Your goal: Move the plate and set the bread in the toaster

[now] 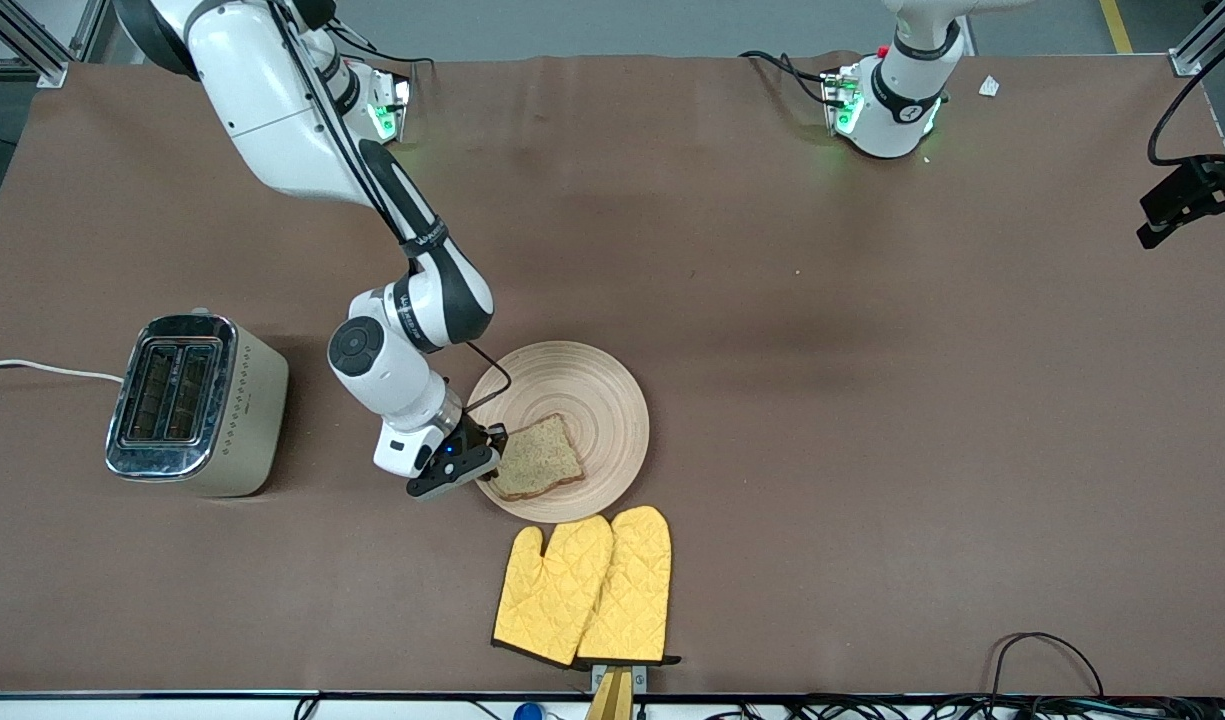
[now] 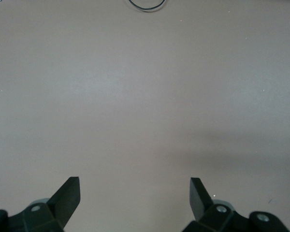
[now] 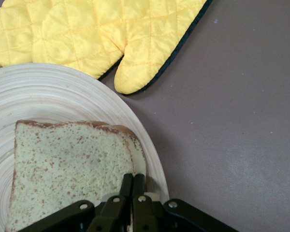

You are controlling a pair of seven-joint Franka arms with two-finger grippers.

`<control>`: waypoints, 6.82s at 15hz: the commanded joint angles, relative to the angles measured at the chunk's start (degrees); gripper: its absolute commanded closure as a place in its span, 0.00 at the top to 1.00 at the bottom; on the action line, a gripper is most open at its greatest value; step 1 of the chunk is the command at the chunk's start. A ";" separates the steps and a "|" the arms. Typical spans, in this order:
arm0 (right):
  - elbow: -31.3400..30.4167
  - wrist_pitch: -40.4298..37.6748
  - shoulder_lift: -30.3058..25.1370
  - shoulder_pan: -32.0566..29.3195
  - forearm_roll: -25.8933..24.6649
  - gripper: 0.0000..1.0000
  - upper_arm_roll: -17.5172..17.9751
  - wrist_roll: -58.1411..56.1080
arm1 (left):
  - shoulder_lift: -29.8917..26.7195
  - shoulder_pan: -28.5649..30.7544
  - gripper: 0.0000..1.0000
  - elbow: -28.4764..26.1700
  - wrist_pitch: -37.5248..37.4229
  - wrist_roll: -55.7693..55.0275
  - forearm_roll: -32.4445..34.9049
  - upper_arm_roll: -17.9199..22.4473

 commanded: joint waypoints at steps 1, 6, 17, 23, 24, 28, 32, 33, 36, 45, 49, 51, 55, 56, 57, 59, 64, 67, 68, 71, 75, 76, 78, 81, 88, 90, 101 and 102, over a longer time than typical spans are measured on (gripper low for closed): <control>0.96 -1.90 -0.78 -0.15 0.01 0.00 0.02 -0.19 | 0.76 -0.07 1.00 1.66 -1.77 0.93 -0.31 -0.08; 7.12 -24.22 -8.95 0.11 -1.65 0.00 -4.72 0.25 | 0.06 -0.51 1.00 0.00 -5.47 2.15 -5.24 -1.04; 18.35 -60.17 -20.21 -0.50 -36.35 0.00 -14.38 2.36 | -0.38 -0.68 1.00 -0.89 -3.71 1.19 -1.11 -4.83; 16.88 -64.67 -19.69 -0.59 -43.84 0.00 -19.67 18.42 | -0.29 -0.16 1.00 -0.80 -4.68 1.55 -1.28 -4.83; 15.40 -64.42 -19.69 -0.16 -45.50 0.00 -19.67 19.23 | -0.03 -0.24 1.00 -0.80 -4.50 1.55 -1.28 -4.83; 13.28 -64.06 -19.95 -0.59 -46.84 0.00 -19.67 22.13 | 0.06 -0.25 1.00 -0.71 -4.41 1.19 -1.37 -4.83; 9.42 -61.00 -21.26 -1.03 -49.29 0.00 -19.76 22.05 | 0.41 -0.16 1.00 -0.71 -4.15 1.19 -1.46 -4.83; 6.36 -58.72 -23.01 -0.86 -50.69 0.00 -19.67 22.05 | 0.41 -0.07 1.00 -0.71 -4.15 1.19 -1.46 -4.74; 2.20 -55.27 -25.22 -0.85 -52.29 0.00 -19.76 22.05 | 0.41 -0.07 1.00 -0.71 -4.15 1.28 -1.46 -4.74; 0.79 -52.99 -24.78 -0.59 -52.29 0.00 -19.58 22.05 | 0.41 -0.07 1.00 -0.63 -4.06 1.28 -1.46 -4.74; -1.66 -50.71 -25.31 -0.68 -52.55 0.00 -19.58 21.87 | 0.41 0.02 1.00 -0.63 -4.15 1.54 -1.54 -4.74; -2.11 -50.18 -25.49 -0.68 -52.81 0.00 -19.58 21.87 | 0.41 0.02 1.00 -0.71 -4.15 1.63 -1.54 -4.65; -2.20 -49.82 -25.49 -0.85 -54.92 0.00 -19.58 19.25 | 0.41 0.02 1.00 -0.71 -4.15 1.90 -1.54 -4.48; -2.28 -48.78 -25.49 -1.03 -55.45 0.00 -19.58 18.28 | 0.41 0.02 1.00 -0.71 -4.15 1.98 -1.54 -4.48; -2.28 -48.59 -25.49 -1.20 -55.54 0.00 -19.58 17.83 | 0.41 0.02 1.00 -0.71 -4.15 1.99 -1.54 -4.30; -2.81 -48.33 -25.40 -1.21 -57.11 0.00 -19.67 17.74 | 0.41 0.11 1.00 -0.71 -4.15 2.16 -1.98 -4.21; -4.83 -48.33 -26.98 -1.21 -58.35 0.00 -19.67 17.39 | 0.50 0.11 1.00 -0.71 -4.15 2.25 -1.98 -4.13; -6.50 -48.85 -28.91 -1.12 -58.44 0.00 -19.67 17.30 | 0.50 0.11 1.00 -0.71 -4.15 2.25 -1.90 -4.13; -7.03 -49.12 -29.26 -1.12 -58.44 0.00 -19.67 17.30 | 0.50 0.11 1.00 -0.71 -4.15 2.25 -1.90 -4.13; -7.82 -49.12 -29.97 -1.12 -58.53 0.00 -19.76 17.30 | 0.93 0.19 1.00 -0.19 -4.15 2.25 -1.46 -4.13; -8.35 -47.81 -29.53 -1.21 -59.06 0.00 -19.76 17.47 | 1.73 0.11 1.00 1.13 -4.15 2.25 -1.46 -4.13; -8.26 -47.11 -29.44 -1.21 -59.06 0.00 -19.76 17.56 | 1.73 0.11 1.00 1.13 -4.15 2.25 -1.46 -4.13; -7.91 -45.44 -29.09 -1.21 -58.97 0.00 -19.67 18.26 | 1.99 0.11 1.00 1.22 -4.15 2.25 -1.46 -4.13; -7.73 -44.64 -27.78 -0.59 -58.97 0.00 -19.58 21.86 | 2.08 0.11 1.00 1.22 -4.15 2.25 -1.37 -4.13; -8.00 -44.64 -26.10 -0.33 -55.74 0.00 -19.32 23.98 | 2.08 0.02 1.00 1.57 -4.15 2.25 -1.46 -4.13; -8.08 -44.81 -25.67 -0.41 -52.92 0.00 -19.23 23.98 | 2.08 0.02 1.00 1.57 -4.15 2.25 -1.46 -4.13; 4.36 -54.45 -30.49 -2.69 -24.39 1.00 -19.93 19.94 | 2.08 0.19 1.00 1.57 -4.15 2.34 -1.19 -4.13; 8.31 -57.87 -30.67 -3.13 -21.56 1.00 -19.93 19.94 | 2.08 0.19 1.00 1.57 -4.15 2.34 -1.19 -4.13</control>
